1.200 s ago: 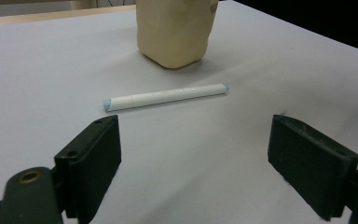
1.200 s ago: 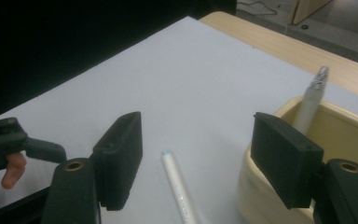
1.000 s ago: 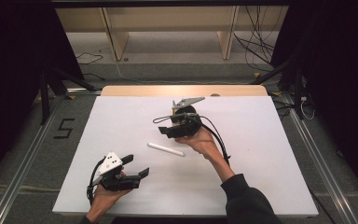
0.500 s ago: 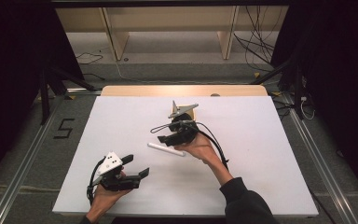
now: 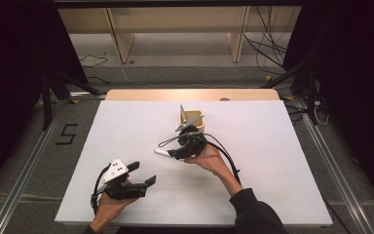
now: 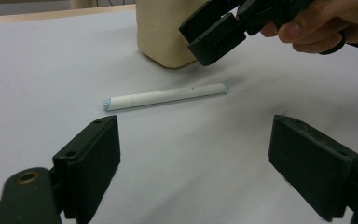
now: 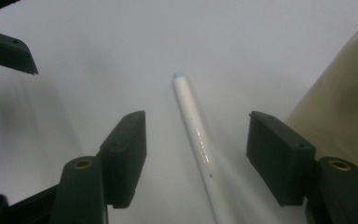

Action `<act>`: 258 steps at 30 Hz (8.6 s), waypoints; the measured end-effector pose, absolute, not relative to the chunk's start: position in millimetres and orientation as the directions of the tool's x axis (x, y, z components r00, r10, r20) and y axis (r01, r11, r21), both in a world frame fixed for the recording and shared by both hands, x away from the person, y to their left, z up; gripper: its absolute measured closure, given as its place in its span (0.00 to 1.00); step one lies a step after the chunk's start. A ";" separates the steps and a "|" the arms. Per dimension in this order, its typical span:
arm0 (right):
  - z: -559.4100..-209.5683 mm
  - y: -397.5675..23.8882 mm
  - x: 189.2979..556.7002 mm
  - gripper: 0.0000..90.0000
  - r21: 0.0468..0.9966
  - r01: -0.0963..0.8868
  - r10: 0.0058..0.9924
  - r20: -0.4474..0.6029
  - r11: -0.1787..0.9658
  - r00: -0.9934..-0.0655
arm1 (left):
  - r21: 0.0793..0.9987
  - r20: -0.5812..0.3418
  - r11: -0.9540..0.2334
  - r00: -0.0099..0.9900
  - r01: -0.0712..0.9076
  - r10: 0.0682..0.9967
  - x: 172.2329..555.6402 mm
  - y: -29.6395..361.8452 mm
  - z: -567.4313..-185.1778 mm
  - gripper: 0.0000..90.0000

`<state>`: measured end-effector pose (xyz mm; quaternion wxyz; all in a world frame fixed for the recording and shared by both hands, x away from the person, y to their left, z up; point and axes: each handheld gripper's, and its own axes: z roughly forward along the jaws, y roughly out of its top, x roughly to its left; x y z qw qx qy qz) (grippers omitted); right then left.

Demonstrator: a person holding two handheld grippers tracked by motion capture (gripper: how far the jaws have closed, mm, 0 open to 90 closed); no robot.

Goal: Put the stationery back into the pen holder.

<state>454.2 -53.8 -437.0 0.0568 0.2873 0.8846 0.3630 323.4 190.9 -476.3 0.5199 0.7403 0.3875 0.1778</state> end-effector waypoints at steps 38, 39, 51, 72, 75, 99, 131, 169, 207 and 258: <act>-471.8 -55.1 458.1 0.73 0.574 0.489 0.548 0.082 0.656 -0.832 | 0.907 -0.138 -0.161 0.636 0.389 0.759 323.6 190.5 -476.7 0.18; -472.1 -54.9 457.9 0.73 0.573 0.490 0.548 0.084 0.657 -0.832 | 0.907 -0.138 -0.160 0.636 0.389 0.759 323.6 190.6 -476.6 0.18; -476.7 -51.7 457.6 0.81 0.551 0.476 0.549 0.039 0.685 -0.835 | 0.907 -0.137 -0.162 0.636 0.389 0.760 323.7 190.4 -476.8 0.18; -476.3 -49.8 452.9 0.88 0.543 0.438 0.514 0.014 0.716 -0.858 | 0.906 -0.137 -0.162 0.634 0.390 0.761 323.8 190.6 -476.9 0.18; -476.4 -51.5 452.7 0.88 0.552 0.441 0.515 0.023 0.708 -0.857 | 0.906 -0.137 -0.162 0.634 0.390 0.762 324.0 190.8 -476.9 0.18; -454.2 -90.3 405.0 0.88 0.766 0.379 0.551 0.039 0.519 -0.834 | 0.902 -0.161 -0.143 0.626 0.407 0.763 324.0 184.9 -473.2 0.18; -452.3 -122.7 358.5 0.88 0.855 0.334 0.594 0.039 0.396 -0.803 | 0.777 -0.489 0.046 0.556 0.628 0.672 363.6 146.8 -451.0 0.21; -452.4 -115.7 347.6 0.88 0.871 0.311 0.571 0.044 0.379 -0.820 | 0.649 -0.693 0.182 0.475 0.739 0.543 378.7 124.9 -453.0 0.71; -452.7 -152.8 351.3 0.53 0.862 0.400 0.599 0.149 0.312 -0.787 | 0.719 -0.642 0.190 0.534 0.669 0.551 386.2 129.7 -444.0 0.87; -461.4 -220.6 323.9 0.29 0.869 0.450 0.679 0.203 0.208 -0.705 | 0.857 -0.463 0.159 0.595 0.491 0.657 448.0 118.2 -371.5 0.87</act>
